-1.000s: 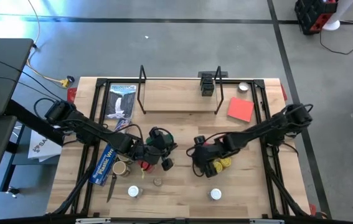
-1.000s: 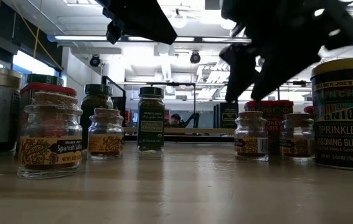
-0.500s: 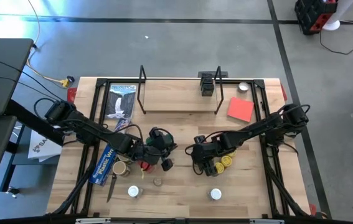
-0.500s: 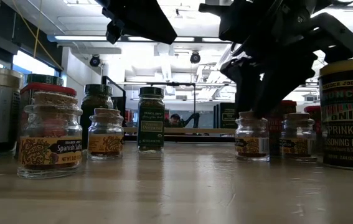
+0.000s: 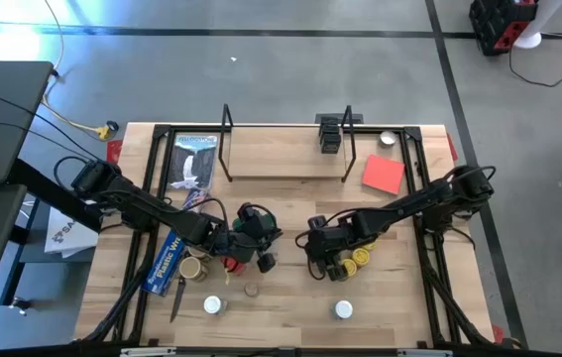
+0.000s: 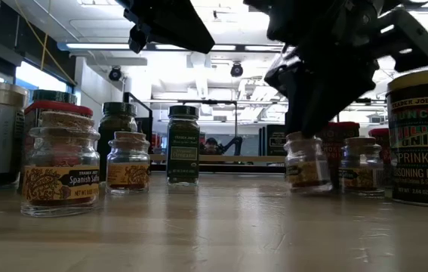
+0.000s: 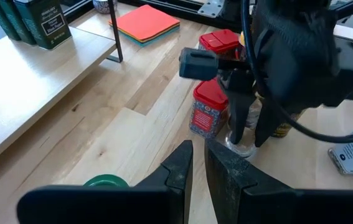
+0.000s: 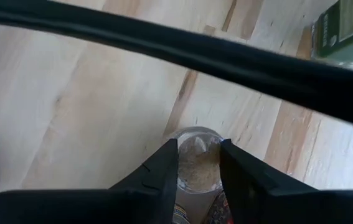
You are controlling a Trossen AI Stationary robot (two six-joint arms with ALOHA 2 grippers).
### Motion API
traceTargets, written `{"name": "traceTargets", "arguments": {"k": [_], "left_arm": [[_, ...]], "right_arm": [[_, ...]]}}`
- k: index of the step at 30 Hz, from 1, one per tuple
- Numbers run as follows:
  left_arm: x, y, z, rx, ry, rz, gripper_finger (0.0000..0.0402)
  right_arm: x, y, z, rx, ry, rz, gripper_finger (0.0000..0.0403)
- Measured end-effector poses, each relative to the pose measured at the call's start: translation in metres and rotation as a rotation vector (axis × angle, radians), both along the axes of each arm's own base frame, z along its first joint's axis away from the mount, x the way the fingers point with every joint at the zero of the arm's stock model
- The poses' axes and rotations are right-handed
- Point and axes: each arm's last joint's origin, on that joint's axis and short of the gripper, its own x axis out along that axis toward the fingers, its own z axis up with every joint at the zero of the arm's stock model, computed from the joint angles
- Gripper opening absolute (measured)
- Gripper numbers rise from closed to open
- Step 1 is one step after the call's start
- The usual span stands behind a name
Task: Shelf spices
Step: Put the transparent seasoning bottle on the shelf
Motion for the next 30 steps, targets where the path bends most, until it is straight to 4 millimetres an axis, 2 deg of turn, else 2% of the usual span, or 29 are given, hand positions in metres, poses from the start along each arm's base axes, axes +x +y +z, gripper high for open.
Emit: {"name": "traceTargets", "arguments": {"k": [9,16,19,26,30], "left_arm": [[0.0,0.0,0.0,0.001,0.0,0.0,0.0037],[0.0,0.0,0.0,0.001,0.001,-0.001,0.0037],[0.0,0.0,0.0,0.001,0.001,0.0,0.0037],[0.0,0.0,0.0,0.001,0.001,0.0,0.0037],[0.0,0.0,0.0,-0.002,0.002,-0.003,0.0037]], "right_arm": [[-0.001,-0.001,0.006,-0.011,-0.03,-0.001,0.0087],[0.0,0.002,0.009,0.056,-0.042,0.084,0.0093],[0.0,0.003,0.009,0.076,-0.036,0.097,0.0121],[-0.002,0.006,0.007,0.035,-0.035,0.089,0.0224],[0.001,0.006,-0.002,0.034,0.009,0.09,0.0248]]}}
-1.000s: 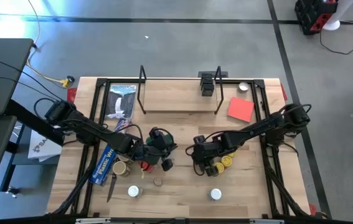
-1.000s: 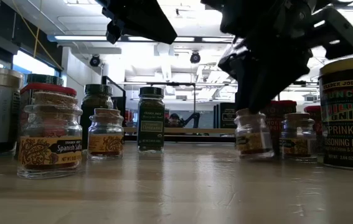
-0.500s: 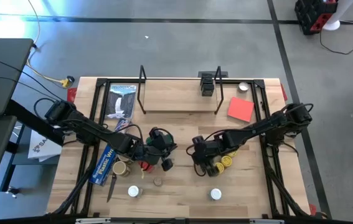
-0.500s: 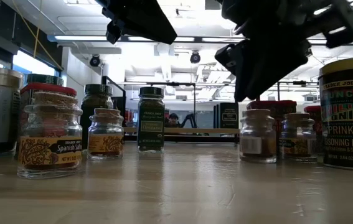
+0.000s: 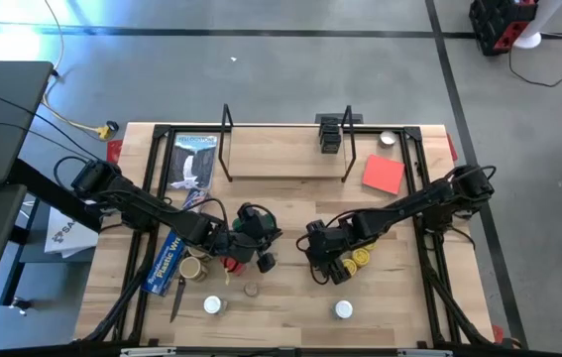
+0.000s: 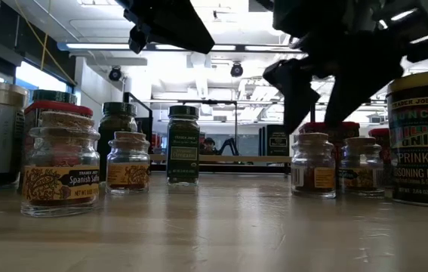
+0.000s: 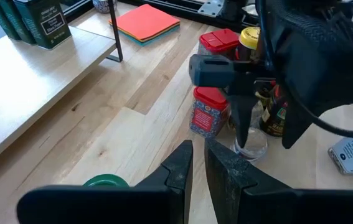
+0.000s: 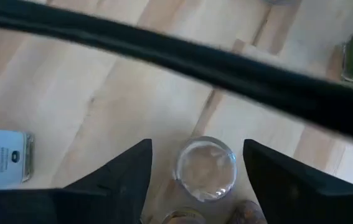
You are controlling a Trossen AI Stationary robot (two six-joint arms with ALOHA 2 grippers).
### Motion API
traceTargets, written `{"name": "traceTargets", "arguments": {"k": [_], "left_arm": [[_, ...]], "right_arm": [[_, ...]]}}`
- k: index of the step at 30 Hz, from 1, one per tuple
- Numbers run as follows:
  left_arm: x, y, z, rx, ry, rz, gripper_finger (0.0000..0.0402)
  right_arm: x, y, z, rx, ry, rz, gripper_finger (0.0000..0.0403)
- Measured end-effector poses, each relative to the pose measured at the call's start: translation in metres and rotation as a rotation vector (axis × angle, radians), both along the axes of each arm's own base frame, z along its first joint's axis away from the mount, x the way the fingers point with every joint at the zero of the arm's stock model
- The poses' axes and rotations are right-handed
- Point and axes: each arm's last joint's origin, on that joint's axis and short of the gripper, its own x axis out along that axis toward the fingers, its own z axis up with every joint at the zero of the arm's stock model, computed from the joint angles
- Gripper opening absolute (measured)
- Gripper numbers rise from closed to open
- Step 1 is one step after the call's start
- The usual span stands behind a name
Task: Shelf spices
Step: Put the transparent seasoning bottle on the shelf
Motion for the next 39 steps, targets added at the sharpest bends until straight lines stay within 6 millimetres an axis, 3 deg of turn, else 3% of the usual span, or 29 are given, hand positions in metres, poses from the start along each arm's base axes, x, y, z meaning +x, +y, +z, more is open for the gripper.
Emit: {"name": "traceTargets", "arguments": {"k": [9,15,25,39], "left_arm": [[0.0,0.0,0.0,-0.01,0.004,-0.013,0.0037],[0.0,0.0,0.0,-0.01,0.004,-0.014,0.0037],[0.0,0.0,0.0,-0.01,0.006,-0.014,0.0037],[-0.001,-0.003,-0.001,-0.008,0.012,-0.025,0.0037]], "right_arm": [[0.002,0.0,-0.02,-0.062,0.056,0.023,0.0218],[0.001,0.0,-0.018,-0.074,0.05,0.043,0.0184],[0.005,-0.002,-0.017,-0.123,0.003,0.053,0.0176],[0.025,-0.037,-0.01,-0.106,-0.134,-0.044,0.0176]]}}
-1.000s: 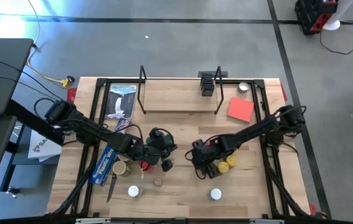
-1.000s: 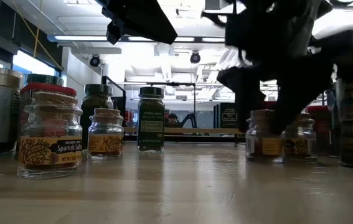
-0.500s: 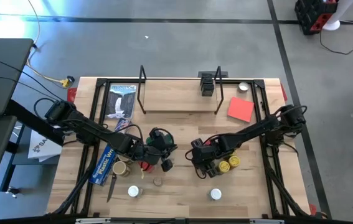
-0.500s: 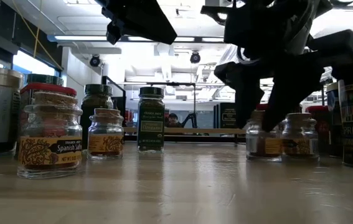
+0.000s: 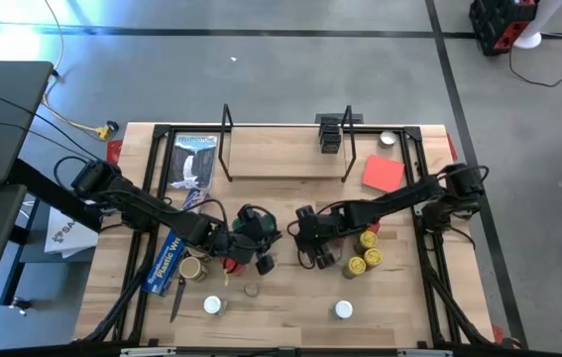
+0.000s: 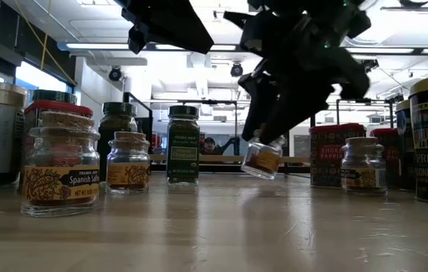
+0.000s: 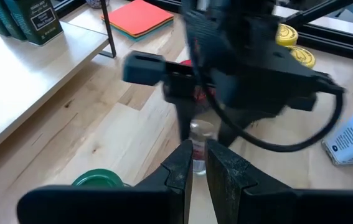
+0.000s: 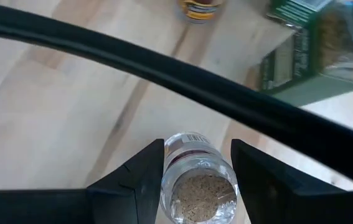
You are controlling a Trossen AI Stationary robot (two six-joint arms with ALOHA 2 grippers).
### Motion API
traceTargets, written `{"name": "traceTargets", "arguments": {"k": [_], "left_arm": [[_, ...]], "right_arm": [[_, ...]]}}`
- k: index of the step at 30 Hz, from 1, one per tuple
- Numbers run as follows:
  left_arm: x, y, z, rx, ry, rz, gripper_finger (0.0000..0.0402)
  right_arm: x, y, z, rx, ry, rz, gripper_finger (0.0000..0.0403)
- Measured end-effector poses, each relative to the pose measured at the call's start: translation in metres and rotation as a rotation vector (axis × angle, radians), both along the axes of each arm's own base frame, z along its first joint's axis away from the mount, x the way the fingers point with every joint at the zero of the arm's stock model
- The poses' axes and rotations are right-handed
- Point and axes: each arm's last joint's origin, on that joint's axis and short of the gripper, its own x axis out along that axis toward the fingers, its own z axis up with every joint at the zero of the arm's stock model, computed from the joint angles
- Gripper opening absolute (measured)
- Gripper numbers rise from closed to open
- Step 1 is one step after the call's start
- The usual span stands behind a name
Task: Shelf spices
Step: Put the transparent seasoning bottle on the shelf
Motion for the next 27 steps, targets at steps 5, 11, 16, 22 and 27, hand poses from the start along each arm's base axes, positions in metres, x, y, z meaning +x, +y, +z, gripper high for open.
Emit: {"name": "traceTargets", "arguments": {"k": [5,11,16,22,27], "left_arm": [[-0.0001,-0.0002,-0.0001,0.0,0.001,-0.001,0.0037],[-0.0005,0.0,-0.0006,0.003,0.009,-0.002,0.0037],[-0.001,0.0,-0.0013,0.006,0.017,-0.003,0.0037],[-0.0013,0.0001,-0.0016,0.007,0.021,-0.002,0.0037],[-0.0013,0.0001,-0.0016,0.007,0.021,-0.002,0.0037]], "right_arm": [[0.003,-0.0088,-0.0037,0.048,0.014,-0.02,0.0181],[0.0053,-0.0094,-0.0091,0.054,0.02,-0.019,0.0214],[0.0045,-0.0095,-0.0055,0.055,0.011,-0.018,0.0249],[0.0006,-0.0106,-0.0069,0.051,0.055,-0.054,0.0258],[-0.0012,-0.0114,-0.0088,0.041,0.08,-0.084,0.0252]]}}
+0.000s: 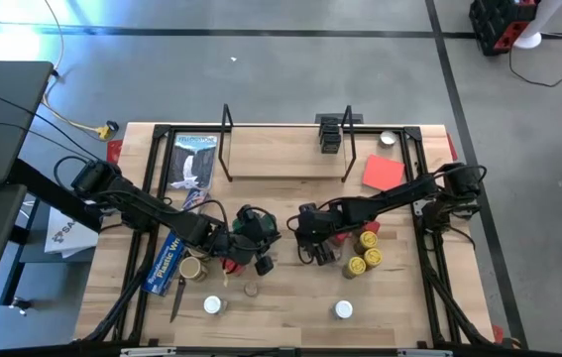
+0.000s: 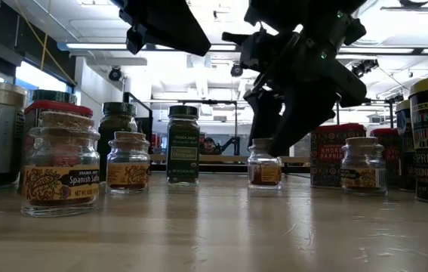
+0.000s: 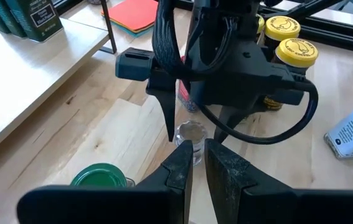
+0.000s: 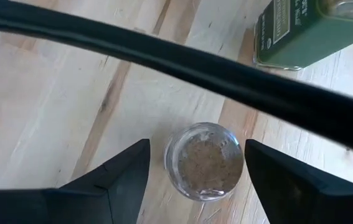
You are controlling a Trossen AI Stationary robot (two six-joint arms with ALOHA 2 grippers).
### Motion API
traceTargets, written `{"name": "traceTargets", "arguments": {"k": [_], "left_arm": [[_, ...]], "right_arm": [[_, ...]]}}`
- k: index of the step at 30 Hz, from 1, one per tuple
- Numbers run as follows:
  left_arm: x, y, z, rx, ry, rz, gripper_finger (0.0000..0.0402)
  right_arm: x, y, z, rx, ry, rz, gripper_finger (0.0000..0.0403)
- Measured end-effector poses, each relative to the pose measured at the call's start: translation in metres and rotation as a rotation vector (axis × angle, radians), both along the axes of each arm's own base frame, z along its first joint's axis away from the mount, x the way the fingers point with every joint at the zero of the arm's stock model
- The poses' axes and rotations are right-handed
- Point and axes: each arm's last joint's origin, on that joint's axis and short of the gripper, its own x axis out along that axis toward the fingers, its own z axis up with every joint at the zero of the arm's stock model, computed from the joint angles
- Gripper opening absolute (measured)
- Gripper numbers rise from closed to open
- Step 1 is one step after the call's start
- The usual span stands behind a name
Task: Shelf spices
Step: Put the transparent seasoning bottle on the shelf
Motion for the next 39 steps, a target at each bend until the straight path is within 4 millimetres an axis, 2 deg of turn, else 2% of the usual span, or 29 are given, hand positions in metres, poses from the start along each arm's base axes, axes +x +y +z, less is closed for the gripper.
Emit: {"name": "traceTargets", "arguments": {"k": [4,13,16,26,32,39], "left_arm": [[0.0,0.0,0.0,0.0,0.0,0.0,0.0037],[0.0,0.0,0.0,0.0,0.0,0.001,0.0037],[0.0,0.0,0.0,0.0,0.0,0.001,0.0037],[0.0,0.0,0.0,0.002,0.006,0.0,0.0037],[-0.001,-0.001,0.0,0.003,0.006,-0.002,0.0037],[-0.001,-0.002,-0.001,0.003,0.007,-0.005,0.0037]], "right_arm": [[0.0,0.0,0.0,-0.001,-0.002,-0.001,0.0226],[0.002,-0.004,0.002,0.008,-0.016,-0.026,0.0142],[0.0,-0.01,0.006,0.007,-0.017,-0.041,0.0137],[-0.01,-0.047,0.042,0.011,-0.1,-0.144,0.0131],[-0.011,-0.059,0.04,0.063,-0.081,-0.152,0.0132],[-0.013,-0.055,0.031,0.08,-0.066,-0.13,0.0132]]}}
